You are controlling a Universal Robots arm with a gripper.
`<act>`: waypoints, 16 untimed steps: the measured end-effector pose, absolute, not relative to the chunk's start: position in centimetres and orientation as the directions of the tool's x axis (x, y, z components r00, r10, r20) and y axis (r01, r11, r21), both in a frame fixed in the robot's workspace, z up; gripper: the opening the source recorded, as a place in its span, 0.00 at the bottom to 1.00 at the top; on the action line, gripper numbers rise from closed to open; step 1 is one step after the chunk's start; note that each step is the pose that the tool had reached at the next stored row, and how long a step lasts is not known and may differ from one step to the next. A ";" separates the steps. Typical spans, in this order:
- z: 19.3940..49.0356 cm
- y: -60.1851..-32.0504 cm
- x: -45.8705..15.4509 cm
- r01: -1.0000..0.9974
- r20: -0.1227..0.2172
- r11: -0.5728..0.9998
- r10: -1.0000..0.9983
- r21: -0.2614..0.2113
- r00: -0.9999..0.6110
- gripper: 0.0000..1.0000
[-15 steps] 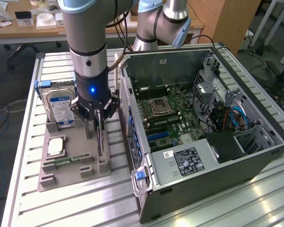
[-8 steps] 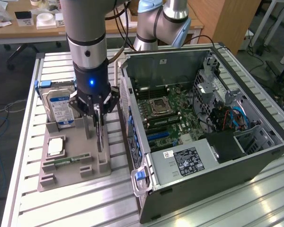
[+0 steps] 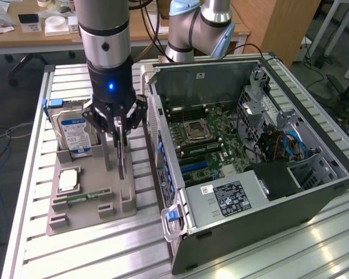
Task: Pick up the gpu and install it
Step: 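Pick up the gpu and move the gpu toward the slot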
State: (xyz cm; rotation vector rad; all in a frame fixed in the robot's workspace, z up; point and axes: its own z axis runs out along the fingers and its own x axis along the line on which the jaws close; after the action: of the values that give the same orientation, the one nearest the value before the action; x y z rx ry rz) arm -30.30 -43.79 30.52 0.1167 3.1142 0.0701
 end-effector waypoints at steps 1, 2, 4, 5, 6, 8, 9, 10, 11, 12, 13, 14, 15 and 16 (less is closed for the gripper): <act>30.8 -43.8 -30.3 0.074 -0.023 0.996 0.075 0.046 -0.997 0.27; 31.0 -43.8 -30.3 0.074 -0.023 0.996 0.075 0.046 -0.997 0.27; 31.5 -43.8 -30.3 0.074 -0.023 0.996 0.075 0.046 -0.997 0.27; 31.8 -43.8 -30.3 0.074 -0.023 0.996 0.075 0.046 -0.997 0.27; 32.0 -43.8 -30.3 0.074 -0.023 0.996 0.075 0.046 -0.997 0.27; 32.5 -43.8 -30.3 0.074 -0.023 0.996 0.075 0.046 -0.997 0.27; 32.8 -43.8 -30.3 0.074 -0.023 0.996 0.075 0.046 -0.997 0.27; 33.0 -43.8 -30.3 0.074 -0.023 0.996 0.075 0.046 -0.997 0.27; 33.1 -43.8 -30.3 0.074 -0.023 0.996 0.075 0.046 -0.997 0.27; 33.2 -43.8 -30.3 0.074 -0.023 0.996 0.075 0.046 -0.997 0.27; 33.2 -43.8 -30.3 0.074 -0.023 0.996 0.075 0.046 -0.997 0.27; 33.2 -43.8 -30.3 0.074 -0.023 0.996 0.075 0.046 -0.997 0.27; 33.2 -43.8 -30.3 0.074 -0.023 0.996 0.075 0.046 -0.997 0.27; 33.3 -43.8 -30.3 0.074 -0.023 0.996 0.075 0.046 -0.997 0.27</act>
State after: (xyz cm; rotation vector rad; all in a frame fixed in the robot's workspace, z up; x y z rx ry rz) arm -30.30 -43.79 33.25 0.1167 3.1141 0.0704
